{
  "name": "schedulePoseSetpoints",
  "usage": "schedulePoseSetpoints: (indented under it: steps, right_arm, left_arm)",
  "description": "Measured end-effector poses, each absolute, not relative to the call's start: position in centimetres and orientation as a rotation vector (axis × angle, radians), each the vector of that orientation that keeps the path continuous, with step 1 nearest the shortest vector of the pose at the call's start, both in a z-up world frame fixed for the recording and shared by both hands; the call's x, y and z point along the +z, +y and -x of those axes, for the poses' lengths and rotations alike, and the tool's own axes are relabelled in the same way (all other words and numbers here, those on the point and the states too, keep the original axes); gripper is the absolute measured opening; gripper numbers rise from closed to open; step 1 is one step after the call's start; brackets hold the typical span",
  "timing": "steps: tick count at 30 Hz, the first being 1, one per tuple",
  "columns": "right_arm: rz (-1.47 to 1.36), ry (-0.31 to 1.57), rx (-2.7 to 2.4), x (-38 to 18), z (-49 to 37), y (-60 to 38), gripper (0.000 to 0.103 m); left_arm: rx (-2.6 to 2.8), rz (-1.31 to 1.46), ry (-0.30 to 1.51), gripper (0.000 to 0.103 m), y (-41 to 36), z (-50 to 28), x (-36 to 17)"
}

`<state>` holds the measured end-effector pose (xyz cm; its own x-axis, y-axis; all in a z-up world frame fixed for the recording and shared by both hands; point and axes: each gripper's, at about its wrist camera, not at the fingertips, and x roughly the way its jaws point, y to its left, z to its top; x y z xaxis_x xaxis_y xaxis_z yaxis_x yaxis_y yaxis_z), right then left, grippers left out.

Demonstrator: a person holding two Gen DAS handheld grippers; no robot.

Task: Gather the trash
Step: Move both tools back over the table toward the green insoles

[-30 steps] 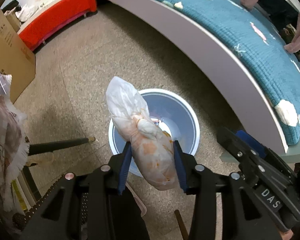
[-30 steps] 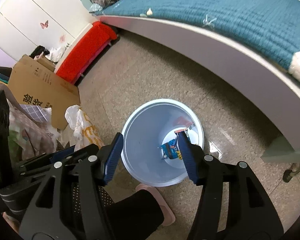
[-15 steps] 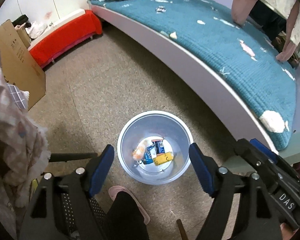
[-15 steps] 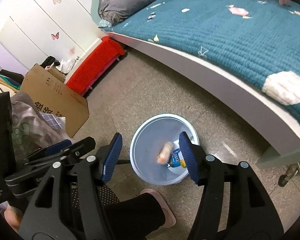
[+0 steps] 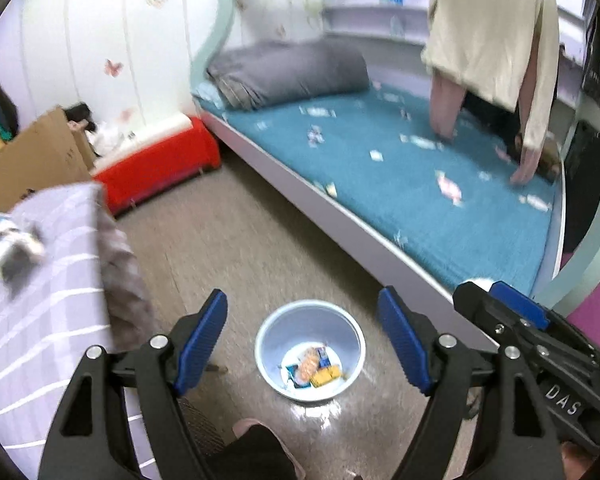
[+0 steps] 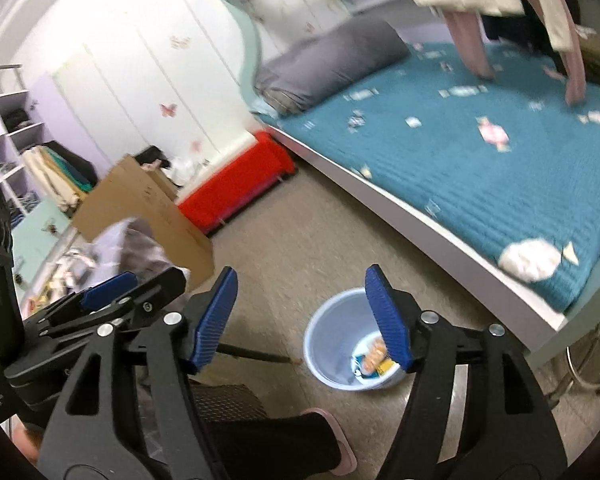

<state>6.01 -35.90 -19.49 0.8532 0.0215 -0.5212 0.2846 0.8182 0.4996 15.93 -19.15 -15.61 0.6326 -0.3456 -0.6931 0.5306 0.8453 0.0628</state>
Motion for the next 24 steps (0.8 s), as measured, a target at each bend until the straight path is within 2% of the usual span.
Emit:
schedulePoseSetpoints:
  steps: [4, 12, 24]
  right_arm:
    - [-0.559, 0.491, -0.077, -15.8, -5.7, -32.9, 0.068]
    - [-0.448, 0.497, 0.113, -11.3, -9.6, -23.0, 0.07]
    - [-0.257, 0.587, 0.342, -9.8, -19.1, -7.0, 0.07]
  left_arm:
    - [-0.438, -0.245, 0.657, 0.085, -15.0, -14.4, -11.8]
    - [-0.281, -0.156, 0.611, 0.085, -3.1, -14.8, -7.2]
    - [0.064, 0.139, 0.7, 0.085, 18.5, -20.6, -7.6]
